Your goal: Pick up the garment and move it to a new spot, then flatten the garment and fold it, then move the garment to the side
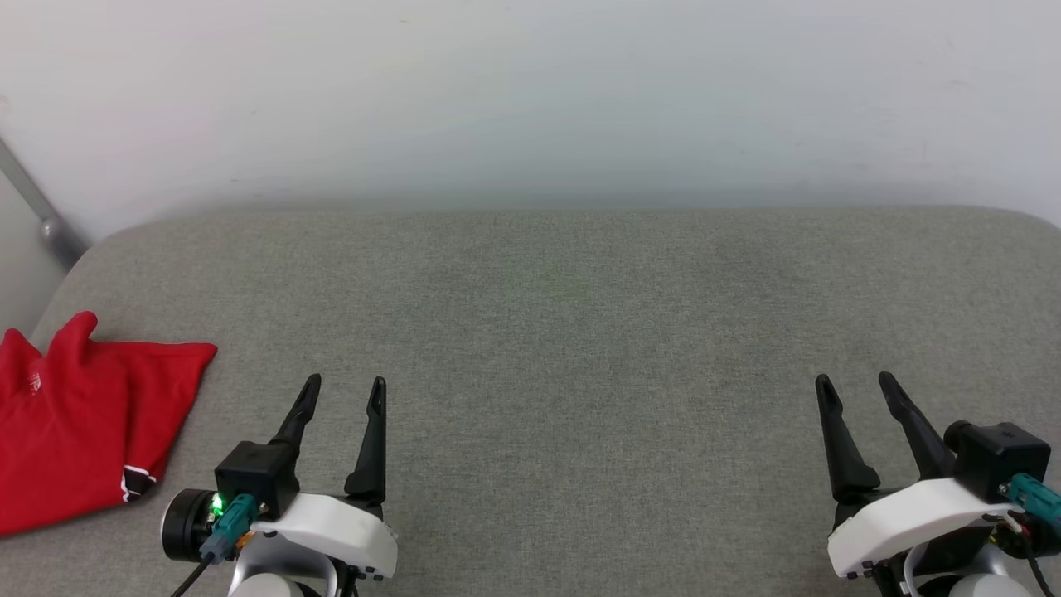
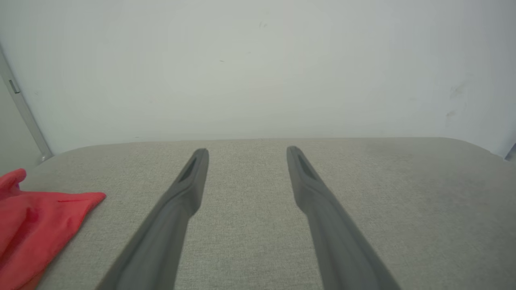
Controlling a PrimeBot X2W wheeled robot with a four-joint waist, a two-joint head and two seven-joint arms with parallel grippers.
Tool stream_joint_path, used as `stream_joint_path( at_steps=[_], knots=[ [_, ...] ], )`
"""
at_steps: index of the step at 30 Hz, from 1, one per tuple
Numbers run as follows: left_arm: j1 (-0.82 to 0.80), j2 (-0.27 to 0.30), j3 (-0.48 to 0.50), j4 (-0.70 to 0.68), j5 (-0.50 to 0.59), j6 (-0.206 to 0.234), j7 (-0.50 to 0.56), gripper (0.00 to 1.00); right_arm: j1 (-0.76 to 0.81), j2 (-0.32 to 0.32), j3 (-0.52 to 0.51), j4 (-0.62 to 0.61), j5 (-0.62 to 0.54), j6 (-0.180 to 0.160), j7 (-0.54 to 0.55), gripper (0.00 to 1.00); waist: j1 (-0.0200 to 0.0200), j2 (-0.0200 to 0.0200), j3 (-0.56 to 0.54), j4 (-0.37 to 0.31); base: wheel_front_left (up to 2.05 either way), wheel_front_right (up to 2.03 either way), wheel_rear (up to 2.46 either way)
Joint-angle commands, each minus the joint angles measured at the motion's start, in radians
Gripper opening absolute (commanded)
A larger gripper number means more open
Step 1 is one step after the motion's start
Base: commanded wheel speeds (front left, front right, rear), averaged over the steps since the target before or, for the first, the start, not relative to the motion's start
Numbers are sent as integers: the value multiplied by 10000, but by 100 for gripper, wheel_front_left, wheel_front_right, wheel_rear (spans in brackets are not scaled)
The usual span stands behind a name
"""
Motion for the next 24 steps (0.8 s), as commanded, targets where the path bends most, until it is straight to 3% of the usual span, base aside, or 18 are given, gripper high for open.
stream_joint_path(
  at_steps=[1, 24],
  knots=[
    [-155, 10, -14, 0, 210, 37, -80, 100, 2, 20, 3, -120, -235, -3, -65, 100, -1, 0, -7, 5, 0, 0, 0],
    [-230, -329, 236, 676, 1412, -46, -550, 100, 98, 27, -170, -19, -1531, -3, -347, 100, -1, 0, -52, 152, 0, 0, 0]
  ],
)
